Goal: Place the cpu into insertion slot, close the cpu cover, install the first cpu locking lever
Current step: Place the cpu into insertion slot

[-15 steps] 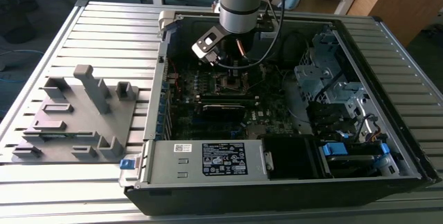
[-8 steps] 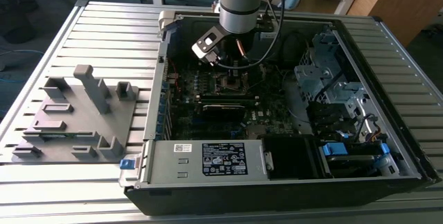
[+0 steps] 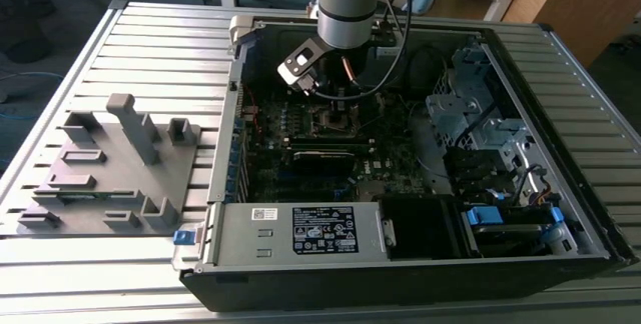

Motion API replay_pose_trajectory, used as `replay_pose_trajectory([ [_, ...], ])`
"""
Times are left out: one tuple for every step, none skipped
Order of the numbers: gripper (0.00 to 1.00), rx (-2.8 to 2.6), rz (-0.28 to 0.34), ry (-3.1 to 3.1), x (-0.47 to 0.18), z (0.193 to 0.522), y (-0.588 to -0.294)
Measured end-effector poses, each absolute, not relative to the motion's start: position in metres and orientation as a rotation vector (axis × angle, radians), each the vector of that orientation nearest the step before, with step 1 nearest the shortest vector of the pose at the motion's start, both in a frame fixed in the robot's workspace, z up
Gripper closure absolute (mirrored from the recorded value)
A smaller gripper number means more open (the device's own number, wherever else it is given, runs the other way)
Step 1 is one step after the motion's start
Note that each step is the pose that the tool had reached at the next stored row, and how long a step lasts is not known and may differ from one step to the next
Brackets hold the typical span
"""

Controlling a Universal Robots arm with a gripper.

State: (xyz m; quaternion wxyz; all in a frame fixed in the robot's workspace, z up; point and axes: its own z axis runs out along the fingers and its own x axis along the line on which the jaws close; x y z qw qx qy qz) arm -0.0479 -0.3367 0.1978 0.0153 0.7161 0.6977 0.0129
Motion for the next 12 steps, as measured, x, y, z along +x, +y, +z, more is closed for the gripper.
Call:
replay_pose_trajectory([
  [0.90,2.228,0.040,2.171,-0.048,0.198,-0.337],
  [0.90,2.228,0.040,2.171,-0.048,0.198,-0.337],
  [0.90,2.228,0.041,2.171,-0.048,0.198,-0.337],
  [0.90,2.228,0.041,2.171,-0.048,0.198,-0.337],
  [0.90,2.228,0.044,2.171,-0.048,0.199,-0.336],
  [0.90,2.229,0.044,2.171,-0.048,0.200,-0.336],
  [0.90,2.228,0.042,2.171,-0.048,0.202,-0.337],
  [0.90,2.228,0.041,2.171,-0.048,0.205,-0.337],
  [0.90,2.228,0.041,2.171,-0.048,0.207,-0.337],
  [0.90,2.228,0.041,2.171,-0.048,0.209,-0.337],
  [0.90,2.228,0.041,2.171,-0.048,0.210,-0.337],
  [0.90,2.228,0.041,2.171,-0.048,0.212,-0.337],
])
